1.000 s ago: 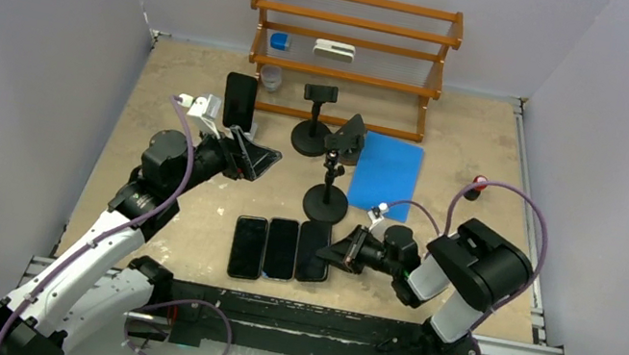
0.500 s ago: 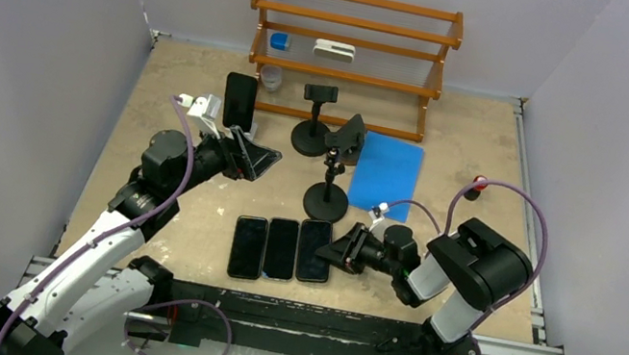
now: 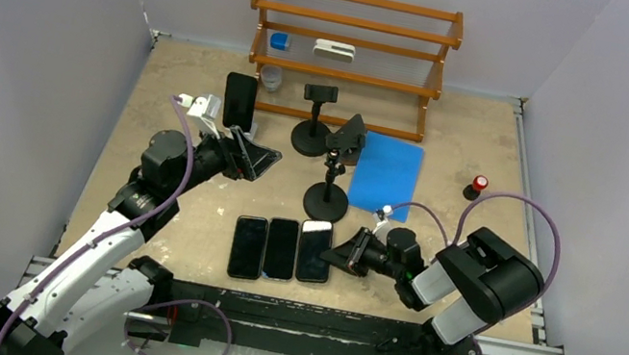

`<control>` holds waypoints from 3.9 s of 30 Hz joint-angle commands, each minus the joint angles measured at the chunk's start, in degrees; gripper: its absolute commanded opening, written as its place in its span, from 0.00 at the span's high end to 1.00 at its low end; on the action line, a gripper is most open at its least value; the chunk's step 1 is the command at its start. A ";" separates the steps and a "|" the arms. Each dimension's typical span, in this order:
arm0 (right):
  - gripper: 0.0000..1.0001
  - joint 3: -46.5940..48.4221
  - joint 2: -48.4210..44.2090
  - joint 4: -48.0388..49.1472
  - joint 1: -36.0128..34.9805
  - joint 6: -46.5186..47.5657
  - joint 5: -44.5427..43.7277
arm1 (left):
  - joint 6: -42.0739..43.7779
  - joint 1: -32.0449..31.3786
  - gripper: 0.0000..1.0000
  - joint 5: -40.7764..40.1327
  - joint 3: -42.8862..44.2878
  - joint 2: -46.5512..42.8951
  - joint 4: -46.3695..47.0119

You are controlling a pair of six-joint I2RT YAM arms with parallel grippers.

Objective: Remove the phone from the phone stand
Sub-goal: Place the phone at the center of the board, then move the phone stand to the center of the board.

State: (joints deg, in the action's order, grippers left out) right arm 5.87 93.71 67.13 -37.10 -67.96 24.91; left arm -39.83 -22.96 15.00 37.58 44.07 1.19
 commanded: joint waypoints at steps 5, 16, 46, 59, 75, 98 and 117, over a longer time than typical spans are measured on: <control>0.90 -1.81 -4.12 -4.95 0.10 2.71 -1.94 | 0.02 -0.24 0.21 0.73 0.21 -1.17 2.50; 0.93 -1.73 -4.28 -8.09 0.10 6.05 -1.46 | -0.01 -0.24 0.21 0.89 0.12 -1.40 2.48; 0.43 -0.55 -16.13 -21.93 0.01 11.12 -6.90 | -0.38 -0.24 0.21 1.43 0.03 -1.20 2.59; 0.36 10.52 -48.87 -45.19 -1.48 22.22 -27.85 | -0.06 -0.24 0.21 0.94 0.12 -1.85 2.41; 0.22 17.06 -34.39 -18.82 -18.54 46.72 -61.61 | 3.71 -0.24 0.21 1.37 -1.61 -5.75 5.22; 0.33 31.63 -10.49 -9.60 -18.45 54.65 -62.54 | 3.73 -0.24 0.21 1.69 -1.37 -7.43 5.14; 1.00 34.29 -7.66 -6.14 -18.43 61.10 -67.71 | 3.00 -0.24 0.21 2.49 -1.53 -7.41 5.42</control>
State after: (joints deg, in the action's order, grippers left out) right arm 37.01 87.48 55.40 -55.37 -8.51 -41.23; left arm -36.84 -22.96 16.49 36.10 37.21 3.40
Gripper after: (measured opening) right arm 0.084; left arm 0.790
